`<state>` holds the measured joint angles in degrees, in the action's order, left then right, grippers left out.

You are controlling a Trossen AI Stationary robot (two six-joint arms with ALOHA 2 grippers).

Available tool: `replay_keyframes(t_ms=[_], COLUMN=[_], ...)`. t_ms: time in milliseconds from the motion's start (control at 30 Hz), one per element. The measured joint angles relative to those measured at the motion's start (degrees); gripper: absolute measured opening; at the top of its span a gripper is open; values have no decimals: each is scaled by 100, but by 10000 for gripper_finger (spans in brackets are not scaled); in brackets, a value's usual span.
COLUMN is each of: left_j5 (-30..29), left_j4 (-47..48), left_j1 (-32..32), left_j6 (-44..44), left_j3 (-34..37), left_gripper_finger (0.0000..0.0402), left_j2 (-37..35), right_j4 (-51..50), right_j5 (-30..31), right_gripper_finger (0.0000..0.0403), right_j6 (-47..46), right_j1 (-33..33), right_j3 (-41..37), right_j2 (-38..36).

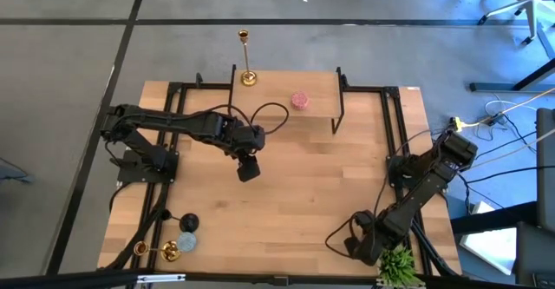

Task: Pick & Place candle stick holders
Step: Put the white candle on the shelf

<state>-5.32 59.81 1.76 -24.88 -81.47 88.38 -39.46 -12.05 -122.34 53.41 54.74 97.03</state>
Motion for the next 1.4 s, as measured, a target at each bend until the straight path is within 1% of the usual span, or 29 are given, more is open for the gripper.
replay_keyframes(t_ms=[200,400,500,633,800,1167,1400], left_j5=[-77,-82,-83,-83,-83,-81,-81], left_j4=[-9,-9,-9,-5,13,17,17], left_j1=[0,0,0,0,0,0,0], left_j6=[30,61,61,61,63,66,72], left_j3=[0,0,0,0,0,0,0], left_gripper_finger=[198,198,198,198,198,198,198], left_j2=[0,0,2,0,0,0,1], right_j4=[-252,-278,-254,63,417,412,358], right_j5=[7,276,275,39,-39,-61,-22], right_gripper_finger=[375,375,375,375,374,338,331], right_j6=[-173,-127,-125,-108,-114,-112,1], right_j1=[-17,-17,-24,-24,-28,-101,-101], right_j3=[0,0,-40,-114,-120,-116,-118], right_j2=[1,2,48,193,344,363,367])
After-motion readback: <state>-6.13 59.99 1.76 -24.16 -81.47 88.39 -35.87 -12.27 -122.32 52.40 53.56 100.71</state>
